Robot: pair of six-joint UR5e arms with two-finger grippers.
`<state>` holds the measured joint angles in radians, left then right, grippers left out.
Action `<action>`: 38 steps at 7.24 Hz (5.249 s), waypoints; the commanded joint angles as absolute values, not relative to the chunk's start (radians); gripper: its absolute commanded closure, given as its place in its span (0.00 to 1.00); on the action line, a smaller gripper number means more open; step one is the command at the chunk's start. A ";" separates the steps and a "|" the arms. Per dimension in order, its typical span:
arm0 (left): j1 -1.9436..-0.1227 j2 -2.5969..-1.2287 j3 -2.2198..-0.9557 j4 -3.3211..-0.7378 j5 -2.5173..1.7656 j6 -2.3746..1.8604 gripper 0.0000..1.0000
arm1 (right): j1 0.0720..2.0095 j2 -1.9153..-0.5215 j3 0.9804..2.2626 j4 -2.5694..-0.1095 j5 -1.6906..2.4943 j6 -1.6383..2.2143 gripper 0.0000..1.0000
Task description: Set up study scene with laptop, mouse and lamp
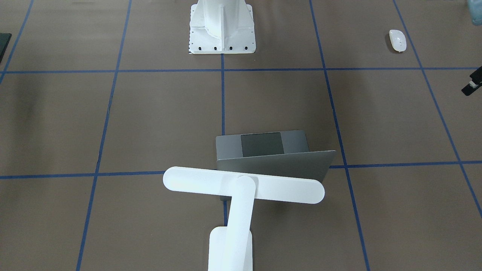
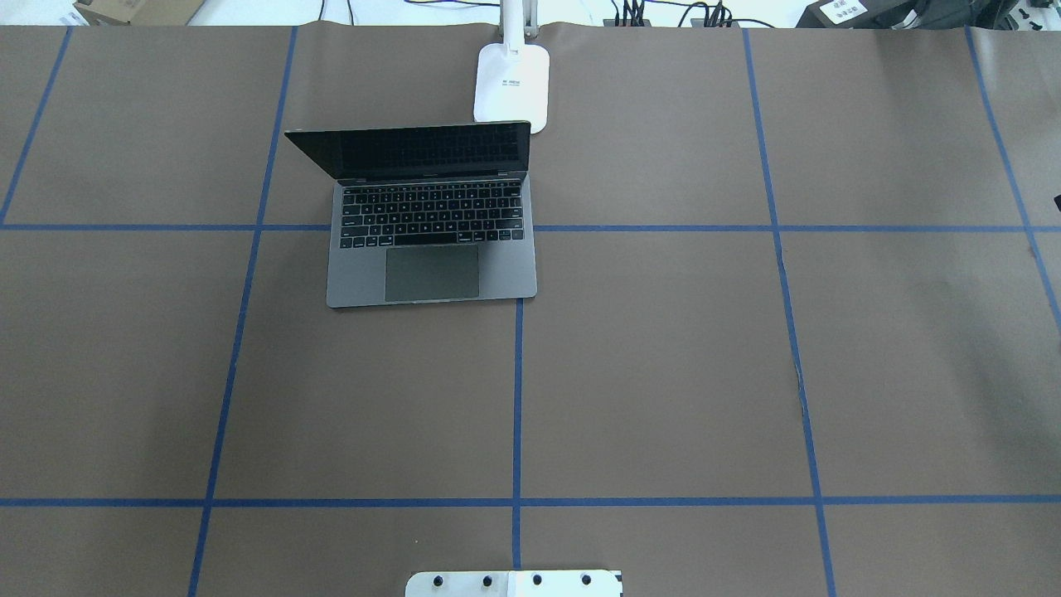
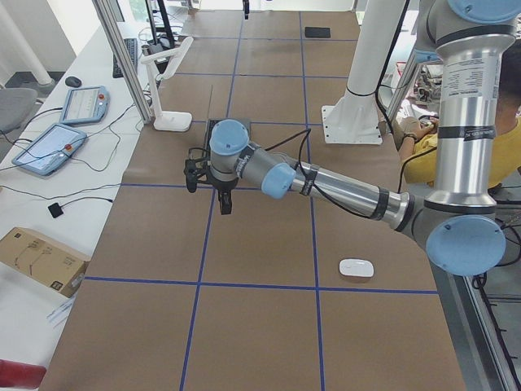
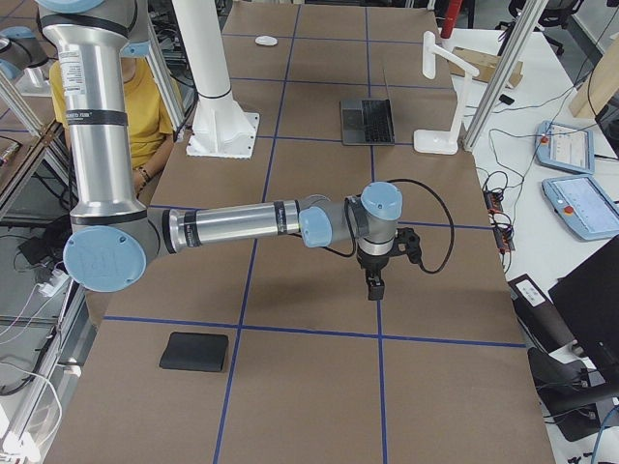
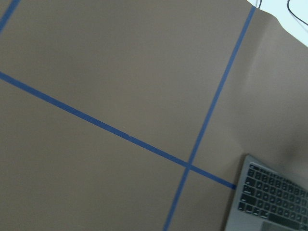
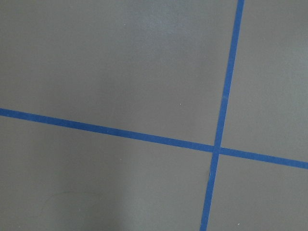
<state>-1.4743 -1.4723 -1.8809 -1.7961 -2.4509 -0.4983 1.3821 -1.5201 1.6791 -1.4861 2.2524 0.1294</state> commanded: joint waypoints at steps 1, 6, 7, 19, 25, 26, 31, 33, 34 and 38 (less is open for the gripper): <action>-1.557 -1.375 -1.879 -1.772 -2.451 -0.283 0.00 | 1.384 -1.602 1.696 -1.483 2.327 0.123 0.00; -1.566 -1.348 -1.853 -1.772 -2.450 -0.281 0.00 | 1.481 -1.915 1.812 -1.485 2.250 -0.014 0.00; -1.565 -1.347 -1.821 -1.770 -2.448 -0.278 0.00 | 1.549 -1.917 1.733 -1.482 2.249 -0.167 0.00; -1.575 -1.266 -1.747 -1.707 -2.353 -0.112 0.00 | 1.672 -1.810 1.709 -1.718 2.584 0.391 0.00; -1.575 -1.266 -1.735 -1.707 -2.362 -0.114 0.00 | 1.698 -1.715 1.760 -1.761 2.284 0.408 0.00; -1.575 -1.266 -1.730 -1.707 -2.364 -0.114 0.00 | 1.725 -1.771 1.793 -1.779 2.342 0.405 0.00; -1.575 -1.267 -1.710 -1.720 -2.364 -0.114 0.00 | 1.715 -1.775 1.810 -1.918 2.322 0.873 0.01; -1.575 -1.267 -1.710 -1.718 -2.365 -0.114 0.00 | 1.715 -1.917 1.815 -1.925 2.330 0.894 0.00; -1.575 -1.267 -1.710 -1.718 -2.365 -0.115 0.00 | 1.713 -1.946 1.812 -1.928 2.332 0.897 0.01; -1.575 -1.267 -1.712 -1.720 -2.367 -0.114 0.00 | 1.640 -1.976 1.726 -1.927 2.347 0.942 0.07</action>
